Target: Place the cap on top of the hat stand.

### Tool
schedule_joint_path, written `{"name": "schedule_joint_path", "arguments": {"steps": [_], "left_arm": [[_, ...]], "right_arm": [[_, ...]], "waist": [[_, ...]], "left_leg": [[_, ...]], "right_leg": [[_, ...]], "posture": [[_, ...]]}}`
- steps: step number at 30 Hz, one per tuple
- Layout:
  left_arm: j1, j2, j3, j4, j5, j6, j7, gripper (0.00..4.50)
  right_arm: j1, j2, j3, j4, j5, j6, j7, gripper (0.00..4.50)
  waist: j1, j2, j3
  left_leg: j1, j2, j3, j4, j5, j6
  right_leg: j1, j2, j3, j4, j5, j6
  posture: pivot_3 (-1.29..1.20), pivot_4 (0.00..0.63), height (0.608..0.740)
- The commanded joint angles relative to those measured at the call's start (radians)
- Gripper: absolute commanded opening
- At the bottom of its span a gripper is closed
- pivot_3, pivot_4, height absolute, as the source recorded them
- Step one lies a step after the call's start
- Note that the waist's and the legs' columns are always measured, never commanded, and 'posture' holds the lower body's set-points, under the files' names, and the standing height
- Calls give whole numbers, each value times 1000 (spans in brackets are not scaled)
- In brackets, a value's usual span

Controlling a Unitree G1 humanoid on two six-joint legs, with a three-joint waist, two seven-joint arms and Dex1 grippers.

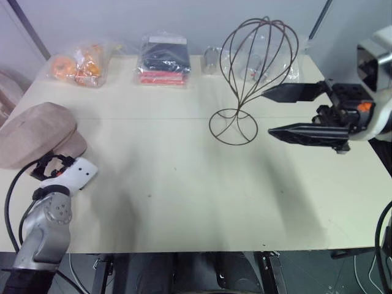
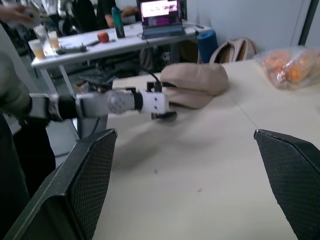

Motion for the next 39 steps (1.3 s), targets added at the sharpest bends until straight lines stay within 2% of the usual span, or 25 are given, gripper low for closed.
{"name": "schedule_joint_path", "arguments": {"steps": [1, 9, 10, 13, 19, 24, 28, 32, 36, 39], "left_arm": [[-56, 24, 19, 133, 8, -47, 36, 4443], [-196, 50, 4, 407, -26, -164, 53, 4443], [-207, 53, 4, 427, -32, -182, 55, 4214], [-235, 63, 4, 471, -42, -221, 58, 3146], [-279, 86, 7, 518, -50, -263, 61, 83], [-325, 114, 5, 514, -45, -278, 67, 26], [-442, 145, 0, 412, -45, -321, 42, 26], [-681, 137, -64, 300, -38, -382, -21, 26], [-952, 59, -166, 254, -54, -505, -81, 26], [-1059, -10, -231, 257, -71, -612, -121, 26]], "right_arm": [[-11, -7, -44, -25, 43, -2, -49, 4500], [-9, -8, -45, -32, 60, -14, -104, 4500], [-8, -11, -46, -33, 61, -16, -108, 4500], [-1, -21, -52, -37, 63, -18, -117, 4500], [18, -30, -68, -37, 70, -14, -153, 4500], [46, -51, -91, -40, 71, -12, -172, 4500], [92, -95, -123, -40, 1, -58, -166, 4500], [140, -154, -207, -10, -14, -65, -146, 4500], [209, -192, -303, -12, -13, -58, -130, 4500], [253, -199, -351, -26, -9, -53, -137, 4500]], "waist": [[0, 0, 0], [-1, 4, -2], [-2, 4, -3], [-3, 4, -3], [2, 4, -3], [3, 4, -3], [9, 3, -3], [37, 3, -3], [52, 2, -3], [47, 3, -4]], "left_leg": [[0, 0, 0, 0, 0, 0], [0, 0, 0, -3, 0, 0], [0, 0, 0, -4, 0, 0], [0, 0, 1, -6, 0, 0], [0, -1, 1, -10, 0, 0], [-1, -2, 1, -10, 0, 0], [-3, -2, 0, -9, 0, 0], [-16, -3, -3, 0, 1, -1], [-26, -7, -1, 9, 0, 2], [-29, -10, 3, 13, -1, 4]], "right_leg": [[0, 0, 0, 0, 0, 0], [-2, -1, 1, 0, 1, 1], [-3, -1, 1, 0, 1, 2], [-4, -1, 1, 0, 2, 3], [-6, -1, 1, 0, 3, 4], [-6, -2, 0, 0, 3, 4], [-7, -2, -1, 0, 3, 4], [-12, 0, -5, 0, 6, 9], [-17, 1, -5, -1, 9, 14], [-17, 1, -5, -2, 10, 16]], "posture": [[0, 150, 740], [0, 150, 740], [0, 150, 740], [0, 150, 740], [0, 150, 740], [0, 150, 740], [0, 150, 740], [0, 150, 740], [0, 150, 740], [0, 150, 740]]}}
